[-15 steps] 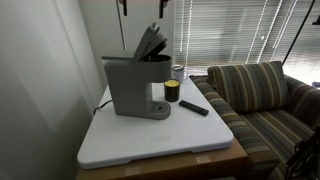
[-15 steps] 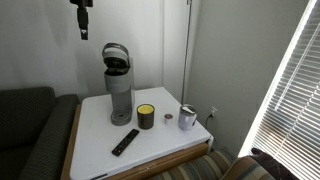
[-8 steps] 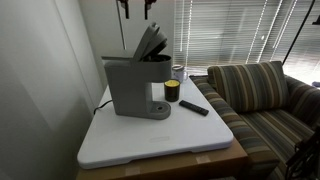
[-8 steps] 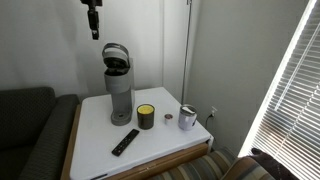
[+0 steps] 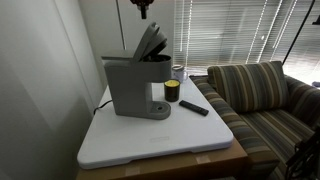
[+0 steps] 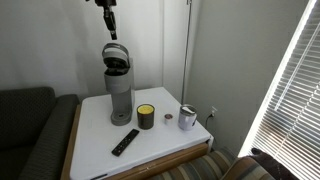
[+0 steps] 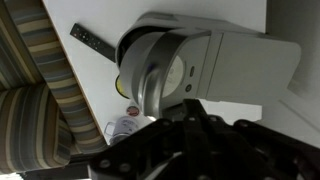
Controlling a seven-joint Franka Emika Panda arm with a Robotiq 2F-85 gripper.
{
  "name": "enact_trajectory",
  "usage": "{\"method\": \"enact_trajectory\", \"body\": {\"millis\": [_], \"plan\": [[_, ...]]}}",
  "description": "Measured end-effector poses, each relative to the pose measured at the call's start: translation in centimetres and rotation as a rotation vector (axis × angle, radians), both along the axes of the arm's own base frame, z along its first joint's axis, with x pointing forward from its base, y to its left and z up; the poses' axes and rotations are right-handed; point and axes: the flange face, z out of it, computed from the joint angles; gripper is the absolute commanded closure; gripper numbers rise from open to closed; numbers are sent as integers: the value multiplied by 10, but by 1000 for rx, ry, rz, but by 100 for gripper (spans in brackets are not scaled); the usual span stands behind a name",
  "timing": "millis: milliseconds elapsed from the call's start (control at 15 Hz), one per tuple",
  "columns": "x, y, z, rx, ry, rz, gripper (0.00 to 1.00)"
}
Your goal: Close the coffeemaker
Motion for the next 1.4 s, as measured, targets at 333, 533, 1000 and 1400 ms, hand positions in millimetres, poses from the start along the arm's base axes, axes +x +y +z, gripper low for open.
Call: {"method": "enact_trajectory", "body": {"millis": [333, 533, 1000, 1400], "plan": [[-1, -12, -15, -201, 47, -34, 100], [-7, -9, -13, -242, 86, -39, 100], [-10, -1, 10, -227, 64, -40, 100], [-9, 7, 5, -136, 85, -36, 100]]}}
